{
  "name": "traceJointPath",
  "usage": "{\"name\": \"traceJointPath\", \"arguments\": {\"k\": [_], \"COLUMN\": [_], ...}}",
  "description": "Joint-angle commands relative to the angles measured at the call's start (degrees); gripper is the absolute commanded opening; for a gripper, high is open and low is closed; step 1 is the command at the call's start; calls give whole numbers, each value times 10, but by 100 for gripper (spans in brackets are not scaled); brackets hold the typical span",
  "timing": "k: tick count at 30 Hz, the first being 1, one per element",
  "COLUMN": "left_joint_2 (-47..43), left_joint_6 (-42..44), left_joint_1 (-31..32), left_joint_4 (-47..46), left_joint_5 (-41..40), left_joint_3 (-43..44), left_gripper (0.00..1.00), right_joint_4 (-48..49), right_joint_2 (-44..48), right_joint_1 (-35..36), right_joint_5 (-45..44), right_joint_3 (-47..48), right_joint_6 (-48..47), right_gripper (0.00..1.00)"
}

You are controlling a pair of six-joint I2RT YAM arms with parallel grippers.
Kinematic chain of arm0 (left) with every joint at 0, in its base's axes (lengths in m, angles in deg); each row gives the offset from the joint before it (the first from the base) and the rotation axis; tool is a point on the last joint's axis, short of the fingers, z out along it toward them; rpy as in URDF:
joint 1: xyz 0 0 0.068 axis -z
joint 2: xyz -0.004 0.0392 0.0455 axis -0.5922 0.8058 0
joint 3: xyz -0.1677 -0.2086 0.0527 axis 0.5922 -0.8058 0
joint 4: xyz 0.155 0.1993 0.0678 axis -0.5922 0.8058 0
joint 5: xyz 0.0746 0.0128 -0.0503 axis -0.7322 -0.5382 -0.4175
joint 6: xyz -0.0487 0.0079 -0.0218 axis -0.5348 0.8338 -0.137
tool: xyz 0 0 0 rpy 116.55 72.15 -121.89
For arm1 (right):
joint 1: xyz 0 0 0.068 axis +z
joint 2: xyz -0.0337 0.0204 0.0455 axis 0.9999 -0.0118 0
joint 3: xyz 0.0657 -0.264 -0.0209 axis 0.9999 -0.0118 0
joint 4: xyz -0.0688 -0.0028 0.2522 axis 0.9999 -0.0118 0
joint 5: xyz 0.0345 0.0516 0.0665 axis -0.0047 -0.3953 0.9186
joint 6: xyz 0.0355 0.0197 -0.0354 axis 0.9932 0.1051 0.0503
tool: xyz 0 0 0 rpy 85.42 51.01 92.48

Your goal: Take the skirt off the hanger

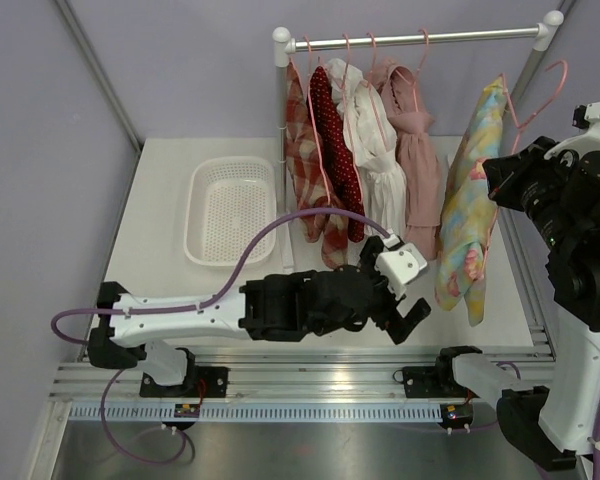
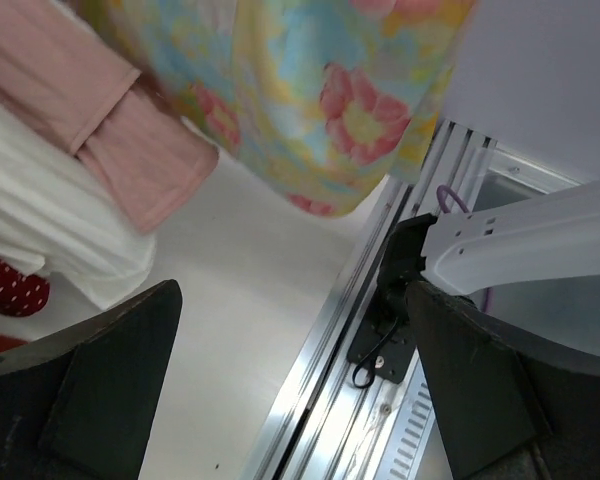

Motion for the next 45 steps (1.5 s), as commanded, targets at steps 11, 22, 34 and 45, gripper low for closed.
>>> {"name": "traceJointPath", "arguments": {"k": [11,22,34,45], "left_joint_2": [90,119,152,74], "left_joint_6": [33,32,67,91], "left_joint_1": [9,11,11,91], "left_joint_4": [-125,-144,-169,7], "left_joint_5": [-26,-33,-32,-268], "left_joint_3": [83,74,141,157], "left_gripper": [99,86,2,0], "right_joint_4": [-2,-13,-4,-14], "right_joint_2": [27,23,24,-5], "right_joint_1": [0,0,0,0], "right_joint_5": [113,128,158,87], "right_joint_3": [0,43,32,23], "right_joint_6": [71,82,103,89], "right_gripper": [0,0,0,0]}}
